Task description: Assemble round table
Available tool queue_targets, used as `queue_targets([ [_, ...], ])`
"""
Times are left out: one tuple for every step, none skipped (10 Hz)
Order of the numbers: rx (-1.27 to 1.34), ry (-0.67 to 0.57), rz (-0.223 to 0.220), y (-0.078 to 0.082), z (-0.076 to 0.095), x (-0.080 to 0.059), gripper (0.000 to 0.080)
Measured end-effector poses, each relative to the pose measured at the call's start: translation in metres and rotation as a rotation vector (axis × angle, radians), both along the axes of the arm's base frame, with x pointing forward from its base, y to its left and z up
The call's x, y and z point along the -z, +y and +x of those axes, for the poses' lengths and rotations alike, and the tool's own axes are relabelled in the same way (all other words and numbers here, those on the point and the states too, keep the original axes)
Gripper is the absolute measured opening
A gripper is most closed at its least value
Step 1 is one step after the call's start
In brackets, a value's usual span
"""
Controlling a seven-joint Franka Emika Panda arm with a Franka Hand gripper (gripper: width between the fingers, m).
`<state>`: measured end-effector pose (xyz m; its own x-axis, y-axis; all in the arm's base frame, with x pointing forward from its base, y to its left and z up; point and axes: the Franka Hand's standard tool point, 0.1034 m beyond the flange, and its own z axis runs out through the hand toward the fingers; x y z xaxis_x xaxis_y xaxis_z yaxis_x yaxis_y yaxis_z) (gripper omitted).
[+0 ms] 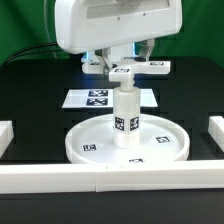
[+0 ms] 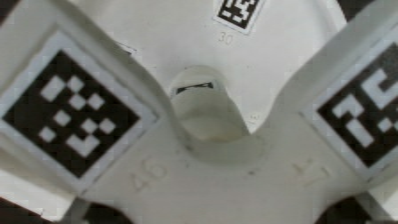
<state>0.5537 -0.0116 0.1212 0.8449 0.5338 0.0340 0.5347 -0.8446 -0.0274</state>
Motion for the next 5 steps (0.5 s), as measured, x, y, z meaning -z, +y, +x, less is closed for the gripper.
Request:
queue_targets([
  [0.0,0.0,0.0,0.0,0.0,0.0,0.0449],
  [0.0,0.0,0.0,0.0,0.0002,0.0001,0.0449],
  [-0.01,0.003,0.0,-0.0001,0.0014,0.0005,0.0449],
  [-0.038,0.016,0.002,-0.0001,0.0044,0.001,0.0449],
  [-0.04,0.017,0.001,0.0,0.0068,0.0032,0.0449],
])
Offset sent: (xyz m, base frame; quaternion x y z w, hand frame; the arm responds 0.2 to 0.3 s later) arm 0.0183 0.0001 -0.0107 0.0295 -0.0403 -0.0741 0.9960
